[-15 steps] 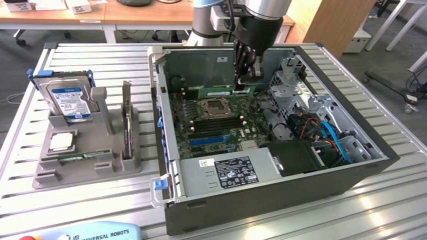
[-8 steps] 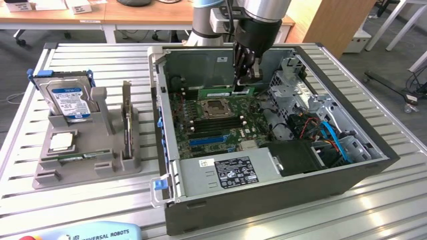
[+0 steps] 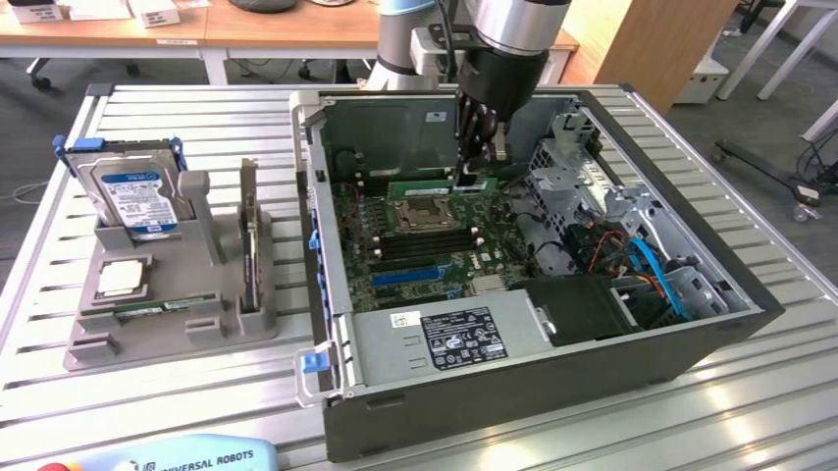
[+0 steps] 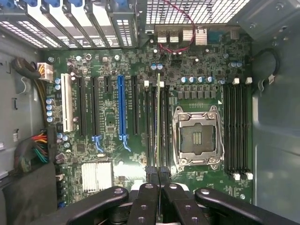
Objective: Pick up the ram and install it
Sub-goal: 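Insert the ram into the slot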
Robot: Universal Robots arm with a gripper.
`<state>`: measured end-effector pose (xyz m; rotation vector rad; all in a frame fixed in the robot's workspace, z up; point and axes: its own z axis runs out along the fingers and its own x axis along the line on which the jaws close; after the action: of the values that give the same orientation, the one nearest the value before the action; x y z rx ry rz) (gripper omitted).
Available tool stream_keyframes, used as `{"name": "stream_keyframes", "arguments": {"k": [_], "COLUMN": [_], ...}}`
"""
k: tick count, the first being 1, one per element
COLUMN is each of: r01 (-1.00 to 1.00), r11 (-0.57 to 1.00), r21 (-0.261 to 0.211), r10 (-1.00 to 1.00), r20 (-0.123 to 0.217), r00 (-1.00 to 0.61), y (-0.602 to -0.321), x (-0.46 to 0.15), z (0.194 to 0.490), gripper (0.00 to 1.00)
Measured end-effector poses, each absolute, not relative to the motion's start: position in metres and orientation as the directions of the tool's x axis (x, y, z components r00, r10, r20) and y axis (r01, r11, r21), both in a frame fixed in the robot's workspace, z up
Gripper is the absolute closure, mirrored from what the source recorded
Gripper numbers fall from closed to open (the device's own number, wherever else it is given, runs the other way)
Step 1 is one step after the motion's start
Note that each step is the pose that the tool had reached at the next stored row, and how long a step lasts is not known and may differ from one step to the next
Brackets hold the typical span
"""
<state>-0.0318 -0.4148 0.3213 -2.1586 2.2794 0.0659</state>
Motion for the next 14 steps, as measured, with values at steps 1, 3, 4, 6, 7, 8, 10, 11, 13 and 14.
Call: {"name": "stream_keyframes", "arguments": {"k": [1,3,4,6,7,8,10,11,13,14], "r01": [-0.998,-0.998,-0.998,-0.998,-0.998,-0.998,-0.998,-0.998,-0.998,-0.998], "r11": [0.054,0.054,0.054,0.054,0.054,0.054,0.054,0.054,0.051,0.051], "r21": [0.029,0.029,0.029,0.029,0.029,0.029,0.029,0.029,0.029,0.029], "r10": [-0.998,-0.998,-0.998,-0.998,-0.998,-0.998,-0.998,-0.998,-0.998,-0.998], "r20": [-0.030,-0.030,-0.030,-0.030,-0.030,-0.030,-0.030,-0.030,-0.030,-0.030], "r00": [-0.055,-0.055,-0.055,-0.055,-0.055,-0.055,-0.055,-0.055,-0.052,-0.052], "y": [-0.4148,-0.4146,-0.4145,-0.4144,-0.4144,-0.4144,-0.4144,-0.4144,-0.4144,-0.4144], "x": [-0.0318,-0.0318,-0.0318,-0.0318,-0.0318,-0.0318,-0.0318,-0.0318,-0.0318,-0.0318], "z": [0.3199,0.3169,0.3155,0.3133,0.3123,0.3114,0.3104,0.3103,0.3102,0.3100], "gripper": [0.89,0.89,0.89,0.89,0.89,0.89,0.89,0.89,0.89,0.89]}}
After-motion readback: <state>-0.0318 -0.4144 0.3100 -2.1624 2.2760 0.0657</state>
